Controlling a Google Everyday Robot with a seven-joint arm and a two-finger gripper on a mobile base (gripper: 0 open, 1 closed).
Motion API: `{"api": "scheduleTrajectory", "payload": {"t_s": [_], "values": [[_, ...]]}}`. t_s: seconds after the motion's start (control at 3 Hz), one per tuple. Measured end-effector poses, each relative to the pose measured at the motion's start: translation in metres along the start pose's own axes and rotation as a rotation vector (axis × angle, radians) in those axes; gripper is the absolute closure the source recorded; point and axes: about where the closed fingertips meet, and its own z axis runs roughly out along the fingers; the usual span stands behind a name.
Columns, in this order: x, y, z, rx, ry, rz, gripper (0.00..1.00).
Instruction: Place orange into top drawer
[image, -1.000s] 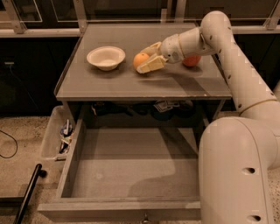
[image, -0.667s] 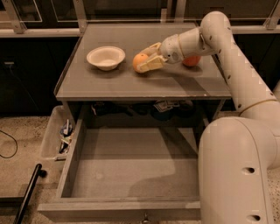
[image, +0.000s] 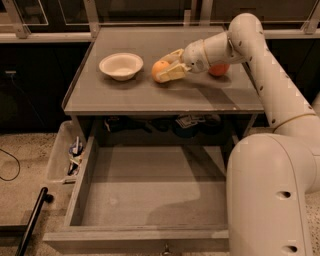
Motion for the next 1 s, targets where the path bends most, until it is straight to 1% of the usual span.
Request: {"api": "scheduleTrajectory", "payload": {"t_s": [0.33,0.67,1.0], "values": [[0.002,0.007,-0.011,0.012,-0.006,0.012,1.0],[-0.005,0.024,-0.037,0.029,-0.033,-0.026,1.0],[-0.008,0.053,-0.067,0.024,-0.067,-0.075,1.0]]}}
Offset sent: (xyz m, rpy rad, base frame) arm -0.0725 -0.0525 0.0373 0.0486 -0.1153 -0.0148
